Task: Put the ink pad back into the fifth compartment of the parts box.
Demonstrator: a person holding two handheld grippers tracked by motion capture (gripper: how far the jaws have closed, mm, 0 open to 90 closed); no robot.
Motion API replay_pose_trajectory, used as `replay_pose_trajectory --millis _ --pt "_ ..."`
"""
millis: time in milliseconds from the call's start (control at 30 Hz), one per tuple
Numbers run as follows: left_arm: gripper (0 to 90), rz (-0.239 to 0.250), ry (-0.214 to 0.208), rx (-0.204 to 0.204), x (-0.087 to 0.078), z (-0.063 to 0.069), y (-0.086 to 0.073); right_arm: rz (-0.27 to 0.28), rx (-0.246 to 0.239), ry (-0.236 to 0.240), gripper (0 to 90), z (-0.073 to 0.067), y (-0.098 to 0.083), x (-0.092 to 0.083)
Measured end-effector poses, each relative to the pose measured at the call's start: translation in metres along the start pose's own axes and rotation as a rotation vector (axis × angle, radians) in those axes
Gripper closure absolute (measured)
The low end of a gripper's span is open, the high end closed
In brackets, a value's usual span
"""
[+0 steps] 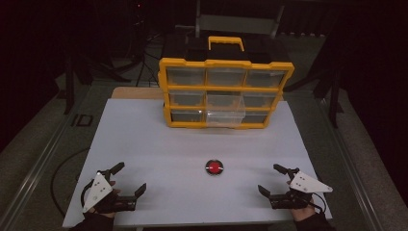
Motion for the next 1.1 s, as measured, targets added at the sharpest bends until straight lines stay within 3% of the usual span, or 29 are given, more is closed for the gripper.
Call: replay_pose_trajectory --millis 500,733,1100 --pt "0.0 0.004 -0.009 -0.005 0.000 0.001 0.001 -0.028 0.010 0.042 7.3 -0.008 0.004 -0.002" --pt "0.0 0.005 -0.015 -0.010 0.001 0.001 0.001 -0.027 -0.001 0.032 7.3 -0.006 0.015 -0.008" --pt "0.0 0.003 -0.024 -0.019 0.003 0.001 0.000 -0.024 -0.009 0.057 7.3 -0.006 0.034 -0.014"
Point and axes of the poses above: each handheld gripper's, and its own axes: x roughly forward along the jaws, y roughly out of its top, z roughly to its right, the point moved 9 cm from there along x, roughly forward along the jaws, and after that the axes turned 3 degrees about -z, right-handed, at the moved point
